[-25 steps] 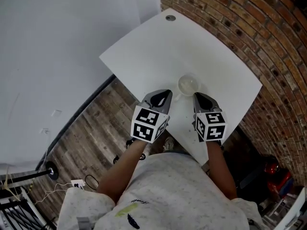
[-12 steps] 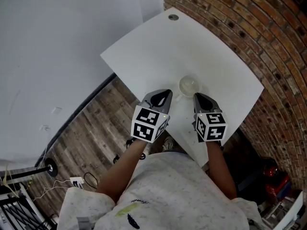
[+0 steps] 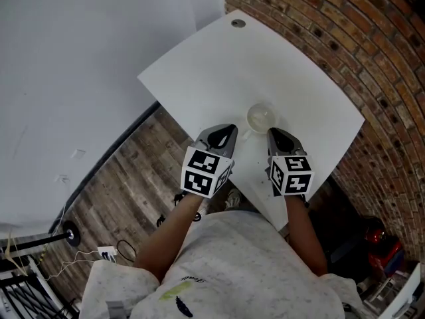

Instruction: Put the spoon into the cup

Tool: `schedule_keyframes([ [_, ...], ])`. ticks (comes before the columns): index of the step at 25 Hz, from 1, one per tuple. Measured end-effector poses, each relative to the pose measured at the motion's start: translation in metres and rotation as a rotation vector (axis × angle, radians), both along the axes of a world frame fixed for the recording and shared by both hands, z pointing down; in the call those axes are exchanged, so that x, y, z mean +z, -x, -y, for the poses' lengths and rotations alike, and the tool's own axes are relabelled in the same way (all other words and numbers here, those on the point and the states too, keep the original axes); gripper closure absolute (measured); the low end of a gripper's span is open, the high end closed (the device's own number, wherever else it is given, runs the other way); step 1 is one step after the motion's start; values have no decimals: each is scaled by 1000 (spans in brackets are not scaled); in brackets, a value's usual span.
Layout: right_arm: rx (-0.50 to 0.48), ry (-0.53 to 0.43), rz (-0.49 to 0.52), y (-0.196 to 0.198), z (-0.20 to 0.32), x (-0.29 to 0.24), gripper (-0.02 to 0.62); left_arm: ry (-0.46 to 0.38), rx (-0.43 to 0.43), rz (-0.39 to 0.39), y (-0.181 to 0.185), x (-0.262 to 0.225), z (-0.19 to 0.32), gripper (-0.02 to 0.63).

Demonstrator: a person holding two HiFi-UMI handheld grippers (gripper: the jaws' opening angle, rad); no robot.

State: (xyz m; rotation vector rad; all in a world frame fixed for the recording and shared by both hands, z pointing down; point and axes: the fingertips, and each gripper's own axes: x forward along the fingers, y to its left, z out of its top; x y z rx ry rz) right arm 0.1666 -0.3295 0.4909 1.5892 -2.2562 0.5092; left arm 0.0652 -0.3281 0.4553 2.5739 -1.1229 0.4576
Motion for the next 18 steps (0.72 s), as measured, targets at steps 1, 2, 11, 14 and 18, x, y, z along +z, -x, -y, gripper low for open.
schedule_keyframes([
  [1, 4, 1, -1, 0, 0, 0, 565, -1, 0, 0, 1, 0, 0, 614],
  [2, 7, 2, -2, -1, -1, 1, 562, -2, 1, -1, 2, -1, -1, 614],
  [11, 40, -20, -9, 2, -8, -11, 560, -6, 18, -7, 8, -5, -9, 612],
  [14, 56, -34, -9, 2, -13, -19, 560, -8, 34, -11, 8, -7, -14, 613],
  [18, 78, -57, -3, 4, -21, -33, 560, -13, 51, -15, 13, -12, -21, 612],
])
